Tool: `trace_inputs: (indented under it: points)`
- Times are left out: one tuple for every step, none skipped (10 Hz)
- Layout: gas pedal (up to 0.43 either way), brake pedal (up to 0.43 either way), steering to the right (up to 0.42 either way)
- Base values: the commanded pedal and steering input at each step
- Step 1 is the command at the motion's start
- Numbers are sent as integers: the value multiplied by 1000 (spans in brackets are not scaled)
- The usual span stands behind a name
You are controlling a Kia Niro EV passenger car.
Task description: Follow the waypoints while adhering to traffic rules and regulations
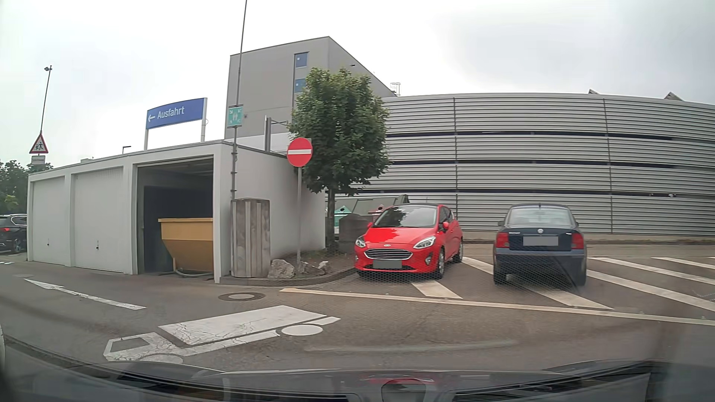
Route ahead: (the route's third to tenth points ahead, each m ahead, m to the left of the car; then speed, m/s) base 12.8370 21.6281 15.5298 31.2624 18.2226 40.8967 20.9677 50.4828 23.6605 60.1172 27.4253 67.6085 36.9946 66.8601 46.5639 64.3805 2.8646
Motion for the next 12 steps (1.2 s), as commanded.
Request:
trace_inputs:
  points:
    - [0,0,-561]
    - [0,0,-562]
    - [0,0,-563]
    - [0,0,-563]
    - [0,0,-563]
    - [0,0,-560]
    - [0,0,-555]
    - [0,0,-544]
    - [0,0,-526]
    - [0,0,-510]
    - [0,0,-498]
    - [0,0,-490]
